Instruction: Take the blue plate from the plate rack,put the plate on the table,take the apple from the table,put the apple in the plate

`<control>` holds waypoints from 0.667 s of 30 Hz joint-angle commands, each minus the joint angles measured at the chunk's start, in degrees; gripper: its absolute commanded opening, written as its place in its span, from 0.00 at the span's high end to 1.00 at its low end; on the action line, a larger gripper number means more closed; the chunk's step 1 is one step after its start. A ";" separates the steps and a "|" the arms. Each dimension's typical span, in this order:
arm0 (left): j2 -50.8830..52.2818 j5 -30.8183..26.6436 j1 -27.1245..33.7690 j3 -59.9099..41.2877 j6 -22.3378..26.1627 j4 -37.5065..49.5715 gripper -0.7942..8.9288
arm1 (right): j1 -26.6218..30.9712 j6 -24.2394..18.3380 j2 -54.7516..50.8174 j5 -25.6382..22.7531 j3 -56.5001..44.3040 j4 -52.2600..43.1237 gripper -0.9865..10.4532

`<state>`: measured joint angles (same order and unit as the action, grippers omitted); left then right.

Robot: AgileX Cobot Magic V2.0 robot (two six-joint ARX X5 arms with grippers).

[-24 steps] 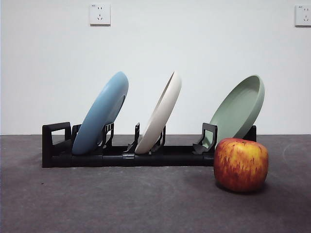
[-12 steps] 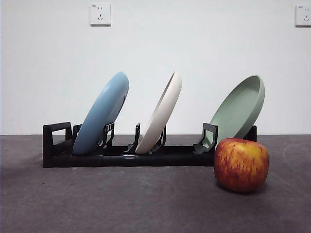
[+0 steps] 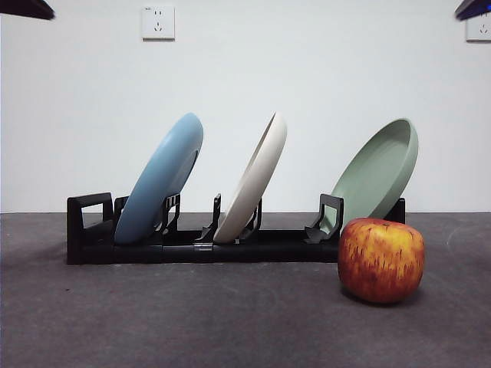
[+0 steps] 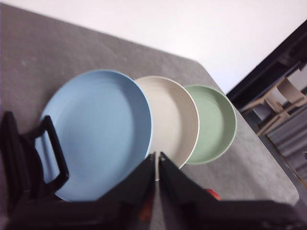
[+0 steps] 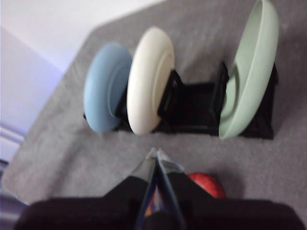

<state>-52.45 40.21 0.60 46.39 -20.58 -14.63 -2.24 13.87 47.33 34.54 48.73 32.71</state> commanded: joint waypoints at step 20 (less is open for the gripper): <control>-30.10 -19.78 -16.98 31.10 11.96 -18.03 0.55 | -0.09 -3.67 4.42 -0.02 2.19 1.27 0.56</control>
<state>-80.68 21.28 -15.75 76.34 -11.57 -31.77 -2.24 10.85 51.75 34.52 50.68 34.24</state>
